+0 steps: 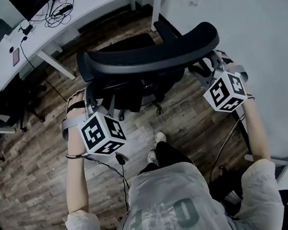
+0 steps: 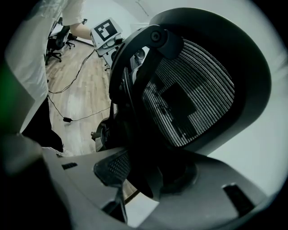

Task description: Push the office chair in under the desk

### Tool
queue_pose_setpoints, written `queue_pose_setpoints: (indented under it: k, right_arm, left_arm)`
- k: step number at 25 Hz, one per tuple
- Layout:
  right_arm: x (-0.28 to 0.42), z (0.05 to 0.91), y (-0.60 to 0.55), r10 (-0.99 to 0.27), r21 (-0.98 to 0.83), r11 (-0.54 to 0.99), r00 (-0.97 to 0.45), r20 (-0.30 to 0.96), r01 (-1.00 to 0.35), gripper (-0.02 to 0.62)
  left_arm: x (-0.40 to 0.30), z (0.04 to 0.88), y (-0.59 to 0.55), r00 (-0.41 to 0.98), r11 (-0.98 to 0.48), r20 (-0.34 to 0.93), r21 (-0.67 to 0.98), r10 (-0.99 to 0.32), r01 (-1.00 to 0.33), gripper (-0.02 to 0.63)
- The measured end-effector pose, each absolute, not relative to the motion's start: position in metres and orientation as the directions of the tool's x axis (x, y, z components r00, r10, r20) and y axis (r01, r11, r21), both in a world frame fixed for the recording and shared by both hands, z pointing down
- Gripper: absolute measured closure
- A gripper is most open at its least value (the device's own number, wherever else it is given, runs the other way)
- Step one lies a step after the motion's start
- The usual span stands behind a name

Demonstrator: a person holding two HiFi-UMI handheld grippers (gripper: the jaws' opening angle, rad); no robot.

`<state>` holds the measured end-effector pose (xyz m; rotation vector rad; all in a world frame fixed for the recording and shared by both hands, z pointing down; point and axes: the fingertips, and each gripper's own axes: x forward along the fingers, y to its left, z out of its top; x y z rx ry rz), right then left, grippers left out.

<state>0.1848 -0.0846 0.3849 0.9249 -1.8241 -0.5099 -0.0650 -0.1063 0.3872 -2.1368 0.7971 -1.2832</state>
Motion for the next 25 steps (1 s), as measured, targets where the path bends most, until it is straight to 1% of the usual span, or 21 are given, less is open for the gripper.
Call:
queue_pose_setpoints:
  k: [7, 25]
  right_arm:
    - [0.182, 0.384, -0.165, -0.776, 0.696, 0.631, -0.261, 0.575, -0.344, 0.42]
    - [0.178, 0.386, -0.395, -0.758, 0.704, 0.649, -0.327, 0.565, -0.289, 0.425]
  left_arm:
    - [-0.067, 0.388, -0.186, 0.331, -0.657, 0.576, -0.716, -0.747, -0.237, 0.393]
    - [-0.073, 0.389, -0.403, 0.247, -0.639, 0.589, -0.716, -0.769, -0.282, 0.393]
